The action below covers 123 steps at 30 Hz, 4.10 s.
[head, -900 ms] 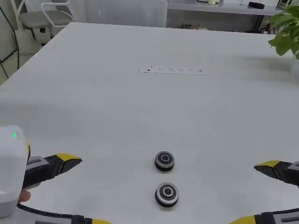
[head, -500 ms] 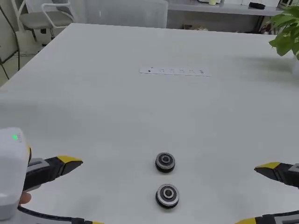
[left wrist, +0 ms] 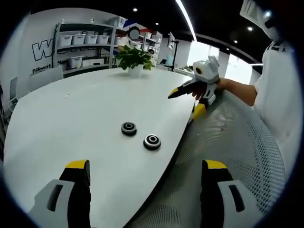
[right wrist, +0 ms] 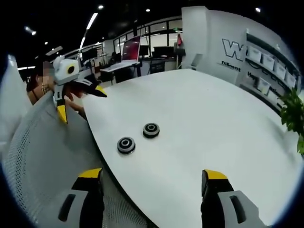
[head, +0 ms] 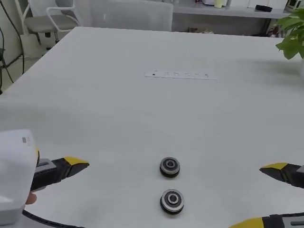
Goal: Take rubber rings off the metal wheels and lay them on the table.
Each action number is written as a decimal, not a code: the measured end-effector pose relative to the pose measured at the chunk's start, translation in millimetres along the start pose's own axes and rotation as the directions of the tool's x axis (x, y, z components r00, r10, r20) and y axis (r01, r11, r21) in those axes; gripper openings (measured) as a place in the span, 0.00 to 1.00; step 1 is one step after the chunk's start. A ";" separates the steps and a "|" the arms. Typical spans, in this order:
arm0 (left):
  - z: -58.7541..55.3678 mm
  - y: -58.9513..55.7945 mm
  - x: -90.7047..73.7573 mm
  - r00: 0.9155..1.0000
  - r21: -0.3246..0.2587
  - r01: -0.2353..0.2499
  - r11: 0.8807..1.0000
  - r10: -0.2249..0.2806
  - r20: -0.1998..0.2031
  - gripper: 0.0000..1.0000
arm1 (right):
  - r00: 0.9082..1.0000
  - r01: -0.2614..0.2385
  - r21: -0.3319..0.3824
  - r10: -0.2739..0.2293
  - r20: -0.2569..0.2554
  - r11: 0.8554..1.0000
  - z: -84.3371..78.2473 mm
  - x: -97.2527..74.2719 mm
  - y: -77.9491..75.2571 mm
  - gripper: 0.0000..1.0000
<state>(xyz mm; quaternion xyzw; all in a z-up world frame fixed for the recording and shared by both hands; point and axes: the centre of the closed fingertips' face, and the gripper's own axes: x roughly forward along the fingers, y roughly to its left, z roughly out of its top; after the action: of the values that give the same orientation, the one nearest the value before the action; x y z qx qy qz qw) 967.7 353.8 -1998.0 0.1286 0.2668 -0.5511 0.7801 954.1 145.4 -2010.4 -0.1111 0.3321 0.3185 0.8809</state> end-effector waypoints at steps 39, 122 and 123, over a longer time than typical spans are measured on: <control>149.9 22.5 32.4 0.978 0.331 -0.024 0.943 -0.047 0.204 0.89 | 0.955 -0.197 -0.275 0.248 0.163 0.941 125.0 66.1 22.9 0.62; 9.1 -17.9 130.9 0.967 0.343 0.255 0.904 -0.239 -0.089 0.09 | 0.892 -0.452 -0.193 0.437 -0.115 0.871 4.6 105.7 61.3 0.25; 9.0 -17.5 131.3 0.967 0.342 0.254 0.905 -0.239 -0.087 0.08 | 0.894 -0.447 -0.197 0.432 -0.114 0.873 4.7 106.3 60.4 0.25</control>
<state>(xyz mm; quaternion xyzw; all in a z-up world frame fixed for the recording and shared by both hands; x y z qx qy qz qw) 986.7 239.1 -2062.2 0.2429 0.1952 -0.6809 0.6628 979.5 245.8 -2075.6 -0.1390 0.3406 0.5410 0.7563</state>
